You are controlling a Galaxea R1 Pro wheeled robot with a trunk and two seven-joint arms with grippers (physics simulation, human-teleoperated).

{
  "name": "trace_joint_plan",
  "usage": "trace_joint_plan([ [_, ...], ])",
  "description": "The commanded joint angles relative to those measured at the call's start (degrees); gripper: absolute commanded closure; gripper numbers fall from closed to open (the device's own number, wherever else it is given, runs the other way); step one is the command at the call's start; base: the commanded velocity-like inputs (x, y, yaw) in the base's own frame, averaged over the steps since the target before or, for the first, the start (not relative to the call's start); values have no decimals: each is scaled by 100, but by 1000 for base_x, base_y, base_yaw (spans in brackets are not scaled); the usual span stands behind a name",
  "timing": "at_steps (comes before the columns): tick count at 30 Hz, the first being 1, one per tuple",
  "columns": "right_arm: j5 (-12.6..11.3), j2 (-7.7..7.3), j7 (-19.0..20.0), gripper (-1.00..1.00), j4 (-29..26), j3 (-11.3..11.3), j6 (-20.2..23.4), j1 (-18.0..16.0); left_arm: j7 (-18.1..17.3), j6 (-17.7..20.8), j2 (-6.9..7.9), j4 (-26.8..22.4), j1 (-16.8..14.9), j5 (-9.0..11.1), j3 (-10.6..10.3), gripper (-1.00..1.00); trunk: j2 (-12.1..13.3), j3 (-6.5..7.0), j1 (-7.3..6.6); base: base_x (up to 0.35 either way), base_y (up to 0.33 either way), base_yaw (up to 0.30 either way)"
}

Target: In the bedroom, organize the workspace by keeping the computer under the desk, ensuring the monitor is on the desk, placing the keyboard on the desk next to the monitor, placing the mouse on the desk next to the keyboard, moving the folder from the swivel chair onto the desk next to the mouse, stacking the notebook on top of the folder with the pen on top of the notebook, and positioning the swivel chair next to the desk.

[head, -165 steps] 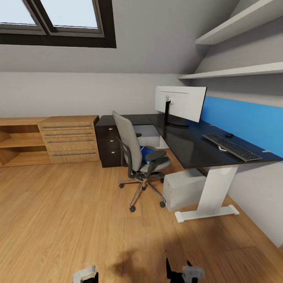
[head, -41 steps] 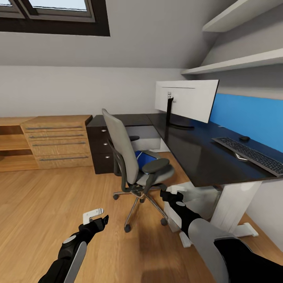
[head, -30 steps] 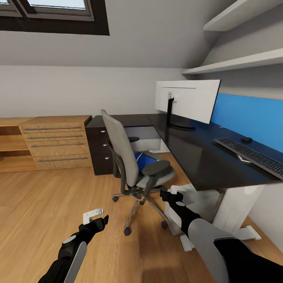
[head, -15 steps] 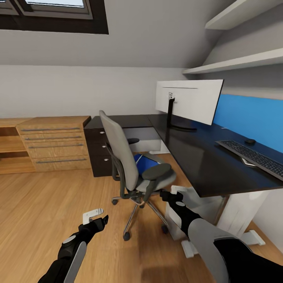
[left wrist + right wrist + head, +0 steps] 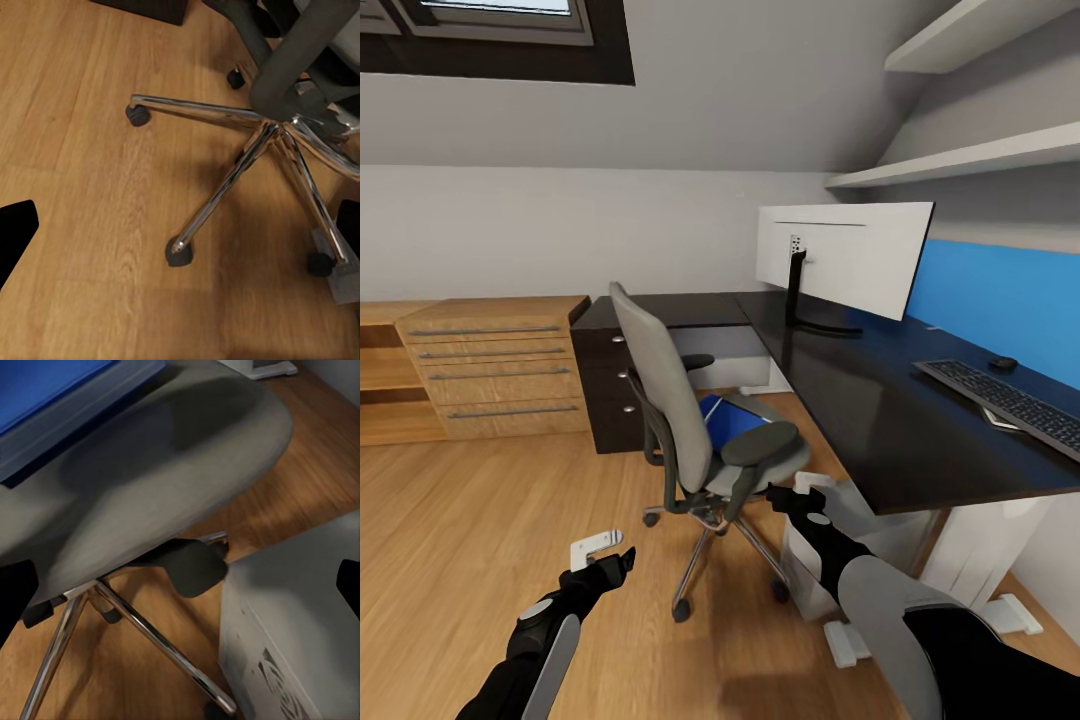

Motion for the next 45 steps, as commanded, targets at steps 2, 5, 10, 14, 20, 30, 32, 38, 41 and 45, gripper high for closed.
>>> trace_joint_plan([
  [2,-61,2,-9,-100,6,20,-28,-4,46,24,0,-8,-3,61,-3,-100,-3,-6,-1,8,0,34],
  [5,-61,3,-11,-100,8,20,-28,-4,47,24,0,-8,-3,61,-2,-100,-3,-6,-1,2,0,135],
  [10,-61,6,-11,-100,8,20,-31,-4,47,24,0,-8,-3,61,-1,-100,-3,-6,-1,1,0,195],
  [14,-60,10,-13,-100,13,20,-97,-4,47,24,0,-8,-3,61,-1,-100,-3,-6,-1,0,0,259],
  [20,-61,12,-10,-100,15,20,-123,-4,47,24,-1,-8,-3,61,-9,-100,-3,-6,-1,0,0,271],
  [30,-61,11,-9,-100,20,20,-125,-4,47,24,0,-8,-3,61,-7,-100,-3,-6,-1,0,0,274],
  [32,-61,12,-9,-100,19,20,-125,-4,47,24,0,-8,-3,61,-9,-100,-3,-6,-1,0,0,274],
  [38,-61,17,-17,-100,23,29,-125,-4,47,24,-5,-8,-3,61,-10,-100,-3,-6,-1,0,0,274],
  [41,-61,20,-18,-100,23,29,-125,-4,47,24,-5,-8,-3,61,-10,-100,-3,-6,-1,0,0,274],
  [45,-61,21,-18,-100,23,29,-125,-4,47,24,-7,-8,-3,61,-10,-100,-3,-6,-1,0,0,274],
])
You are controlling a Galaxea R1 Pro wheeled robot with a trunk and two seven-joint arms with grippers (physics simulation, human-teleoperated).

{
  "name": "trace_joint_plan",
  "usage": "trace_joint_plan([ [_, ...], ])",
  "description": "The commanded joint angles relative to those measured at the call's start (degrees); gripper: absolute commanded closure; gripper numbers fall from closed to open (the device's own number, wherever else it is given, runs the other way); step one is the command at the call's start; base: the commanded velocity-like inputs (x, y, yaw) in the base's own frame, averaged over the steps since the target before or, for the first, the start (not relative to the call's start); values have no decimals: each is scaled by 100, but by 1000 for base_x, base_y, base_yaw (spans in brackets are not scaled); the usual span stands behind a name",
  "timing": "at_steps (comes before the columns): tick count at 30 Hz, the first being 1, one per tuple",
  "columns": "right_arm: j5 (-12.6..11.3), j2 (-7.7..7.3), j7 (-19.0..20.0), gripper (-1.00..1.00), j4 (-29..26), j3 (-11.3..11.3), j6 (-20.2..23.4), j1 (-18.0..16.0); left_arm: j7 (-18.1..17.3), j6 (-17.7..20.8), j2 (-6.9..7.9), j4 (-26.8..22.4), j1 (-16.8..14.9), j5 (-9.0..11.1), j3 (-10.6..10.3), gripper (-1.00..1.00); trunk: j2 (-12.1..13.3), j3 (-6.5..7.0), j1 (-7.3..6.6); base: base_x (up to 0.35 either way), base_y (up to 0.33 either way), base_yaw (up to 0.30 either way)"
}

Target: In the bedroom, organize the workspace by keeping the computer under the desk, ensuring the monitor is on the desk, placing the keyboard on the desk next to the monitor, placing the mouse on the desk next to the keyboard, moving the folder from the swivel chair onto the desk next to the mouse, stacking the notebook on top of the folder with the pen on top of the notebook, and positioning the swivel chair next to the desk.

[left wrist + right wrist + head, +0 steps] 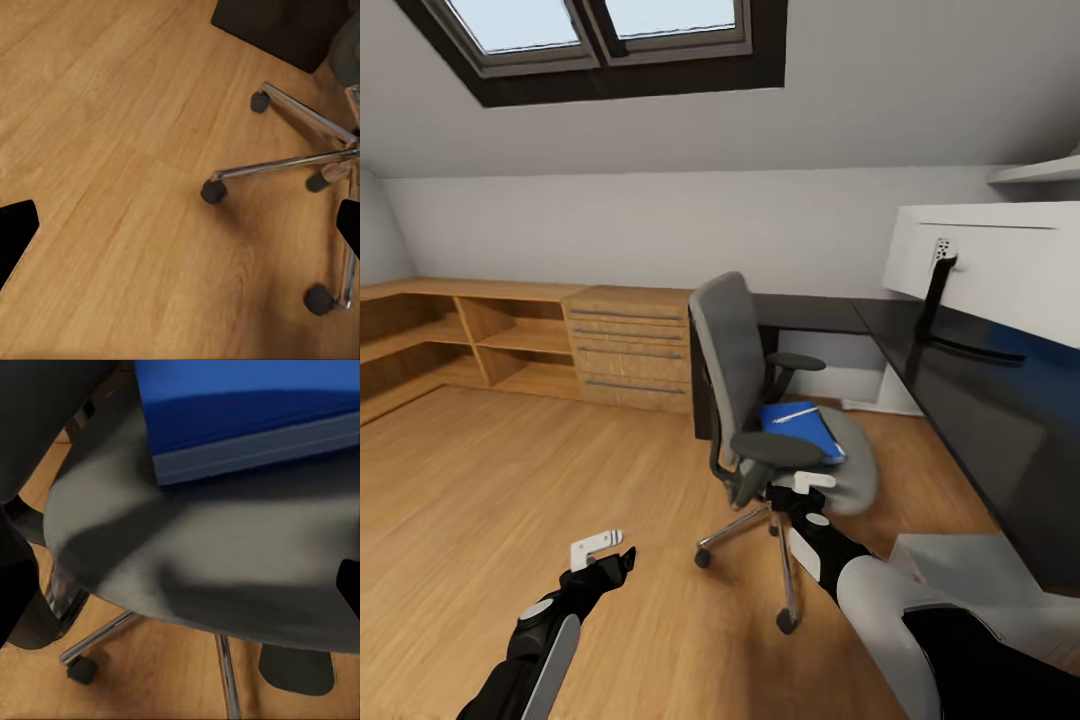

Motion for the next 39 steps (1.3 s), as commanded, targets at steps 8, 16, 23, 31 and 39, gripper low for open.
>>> trace_joint_plan([
  [8,-59,1,-7,-100,4,28,-28,-4,44,23,-2,-7,-3,68,-4,-100,-3,-5,-1,0,0,274],
  [16,-59,1,-4,-100,10,28,-28,-4,44,23,-2,-7,-3,63,-4,-100,-3,-5,-1,0,0,267],
  [23,-59,-7,2,-100,2,37,-28,-4,44,23,-3,-7,-3,54,-4,-100,-3,0,-1,0,0,-37],
  [31,-59,-8,2,-100,4,37,-28,-4,44,23,-3,-7,-3,51,-5,-100,-3,28,-1,0,0,-229],
  [39,-59,-8,2,-100,4,35,-28,-4,41,23,-3,-17,-3,58,-5,-100,-3,59,-1,0,0,-245],
])
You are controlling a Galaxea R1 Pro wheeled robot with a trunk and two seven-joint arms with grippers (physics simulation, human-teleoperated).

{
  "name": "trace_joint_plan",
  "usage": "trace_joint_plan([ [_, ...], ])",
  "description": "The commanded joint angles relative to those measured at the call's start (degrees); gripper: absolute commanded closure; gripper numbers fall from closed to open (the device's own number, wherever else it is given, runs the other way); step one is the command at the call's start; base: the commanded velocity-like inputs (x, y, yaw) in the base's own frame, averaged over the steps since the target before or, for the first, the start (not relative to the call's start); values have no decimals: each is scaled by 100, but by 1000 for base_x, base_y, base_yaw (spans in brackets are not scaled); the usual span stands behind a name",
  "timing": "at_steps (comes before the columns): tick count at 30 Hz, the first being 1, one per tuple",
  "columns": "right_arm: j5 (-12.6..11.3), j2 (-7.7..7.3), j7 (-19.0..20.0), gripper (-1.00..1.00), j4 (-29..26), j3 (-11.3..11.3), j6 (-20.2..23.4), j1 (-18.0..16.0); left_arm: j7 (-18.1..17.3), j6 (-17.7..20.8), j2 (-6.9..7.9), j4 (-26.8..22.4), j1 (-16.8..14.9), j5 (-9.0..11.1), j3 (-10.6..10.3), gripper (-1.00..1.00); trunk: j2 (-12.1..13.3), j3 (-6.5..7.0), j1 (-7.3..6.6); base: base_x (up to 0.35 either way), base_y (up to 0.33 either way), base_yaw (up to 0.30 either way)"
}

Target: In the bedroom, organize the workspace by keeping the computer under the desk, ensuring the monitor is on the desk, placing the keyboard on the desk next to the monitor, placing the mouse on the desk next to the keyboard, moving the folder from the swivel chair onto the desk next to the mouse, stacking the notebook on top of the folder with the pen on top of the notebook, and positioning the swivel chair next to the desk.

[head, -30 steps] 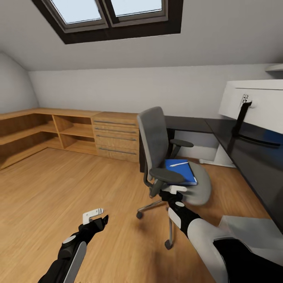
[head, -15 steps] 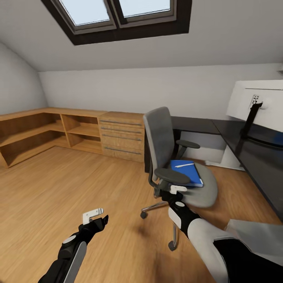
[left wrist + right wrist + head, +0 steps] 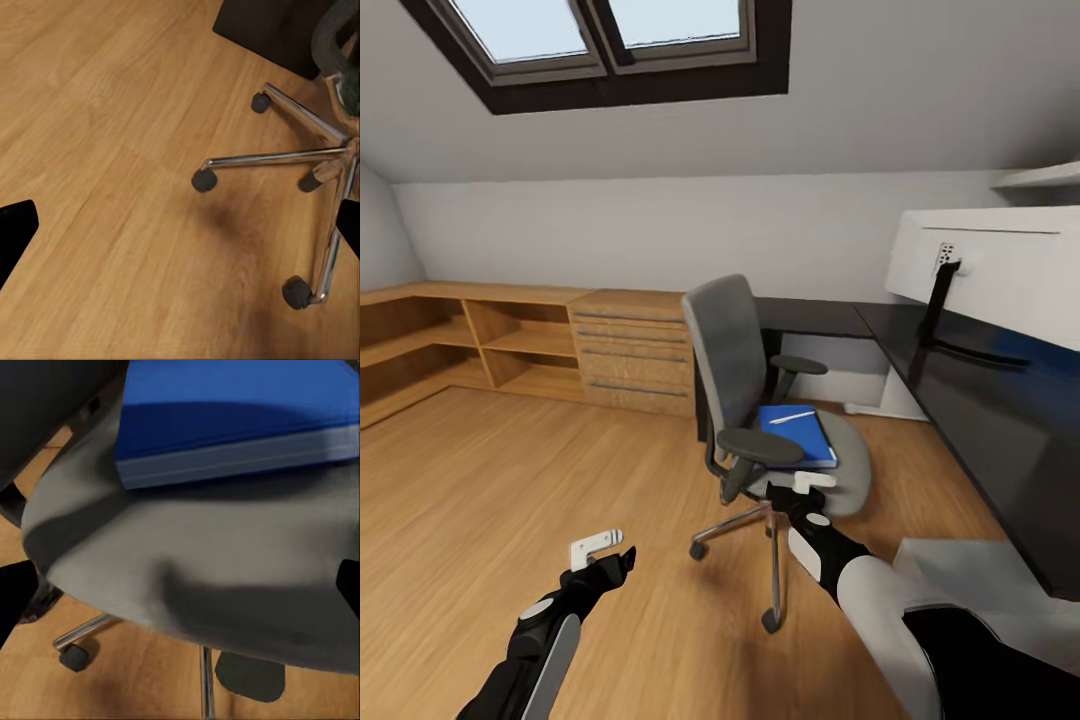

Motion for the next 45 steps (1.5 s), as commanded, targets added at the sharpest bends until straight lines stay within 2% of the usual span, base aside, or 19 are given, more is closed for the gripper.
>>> trace_joint_plan([
  [1,-61,2,-9,-100,7,20,-28,-4,46,23,3,-12,-1,62,-4,-100,-3,-2,-1,0,0,-246],
  [27,-69,-7,2,-100,7,14,-37,-5,50,23,10,-23,-1,61,4,-100,-3,77,-1,0,0,-245],
  [45,-69,2,9,-100,7,20,-37,-5,51,23,10,-24,-1,63,5,-100,-3,81,-1,0,0,-30],
])
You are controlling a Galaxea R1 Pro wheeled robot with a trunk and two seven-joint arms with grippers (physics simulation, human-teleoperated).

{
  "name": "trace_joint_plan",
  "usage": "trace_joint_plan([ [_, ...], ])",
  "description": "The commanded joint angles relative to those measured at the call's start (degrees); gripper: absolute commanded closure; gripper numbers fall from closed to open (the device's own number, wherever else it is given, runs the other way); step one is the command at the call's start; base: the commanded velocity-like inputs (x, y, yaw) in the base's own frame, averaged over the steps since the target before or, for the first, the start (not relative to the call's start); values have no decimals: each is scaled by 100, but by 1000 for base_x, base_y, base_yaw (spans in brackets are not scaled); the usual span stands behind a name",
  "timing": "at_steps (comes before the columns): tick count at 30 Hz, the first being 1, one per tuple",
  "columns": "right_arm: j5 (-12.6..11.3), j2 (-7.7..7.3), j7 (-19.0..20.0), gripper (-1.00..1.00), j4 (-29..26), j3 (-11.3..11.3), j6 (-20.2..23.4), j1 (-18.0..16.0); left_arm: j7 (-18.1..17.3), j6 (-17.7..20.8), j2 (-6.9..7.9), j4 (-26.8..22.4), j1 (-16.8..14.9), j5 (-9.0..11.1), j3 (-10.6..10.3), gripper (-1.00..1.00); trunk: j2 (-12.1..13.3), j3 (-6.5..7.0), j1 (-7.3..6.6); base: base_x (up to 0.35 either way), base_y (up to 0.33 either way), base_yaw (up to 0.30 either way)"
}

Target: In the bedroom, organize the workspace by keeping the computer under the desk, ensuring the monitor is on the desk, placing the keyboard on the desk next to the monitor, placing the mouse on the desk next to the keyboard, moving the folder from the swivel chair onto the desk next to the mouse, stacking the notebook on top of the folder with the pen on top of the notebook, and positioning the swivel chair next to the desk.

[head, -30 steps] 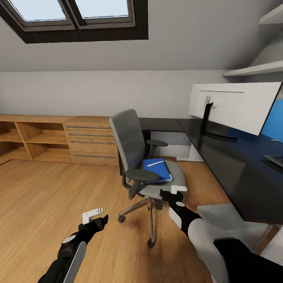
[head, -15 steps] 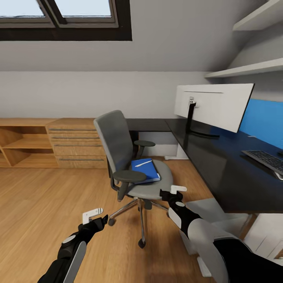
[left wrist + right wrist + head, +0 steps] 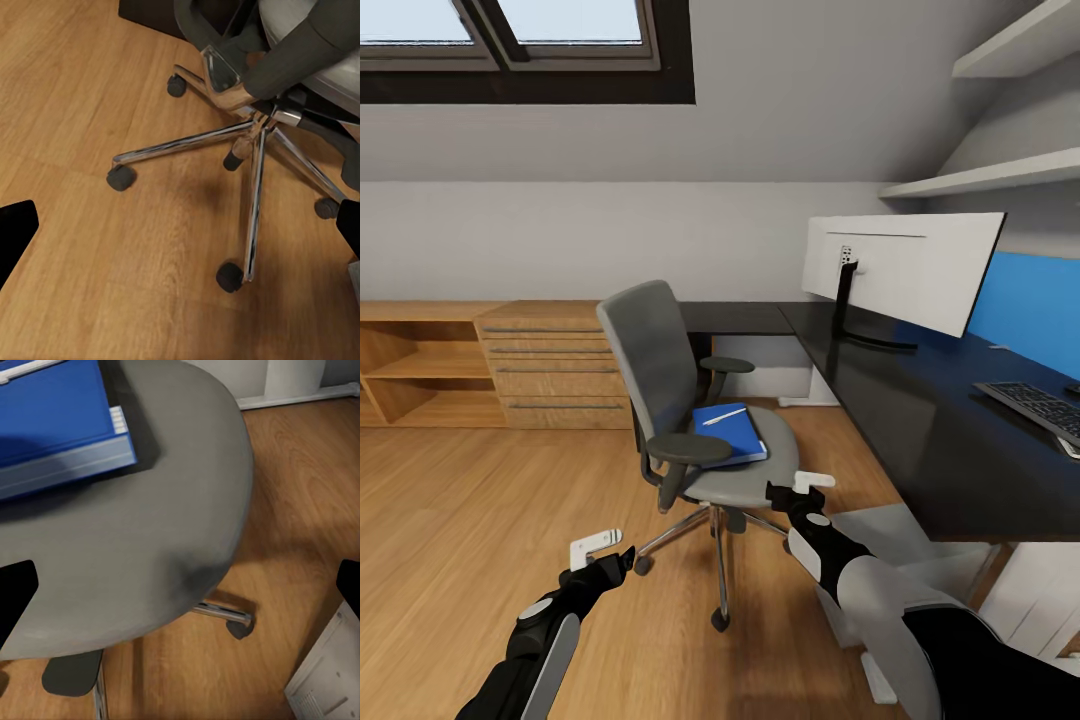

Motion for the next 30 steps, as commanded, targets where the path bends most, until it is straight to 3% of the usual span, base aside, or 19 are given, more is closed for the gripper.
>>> trace_joint_plan([
  [1,-60,1,-9,-100,6,23,-28,-4,44,24,0,-9,-3,61,-3,-100,-3,-6,-1,0,0,0],
  [27,-60,-17,-9,-100,-6,15,-35,-3,36,29,0,-175,-1,65,-3,-100,-3,-6,-1,0,0,0],
  [30,-60,-30,-16,-100,-16,9,-36,-4,36,29,31,-481,326,61,3,-100,-3,-6,-1,0,0,0],
])
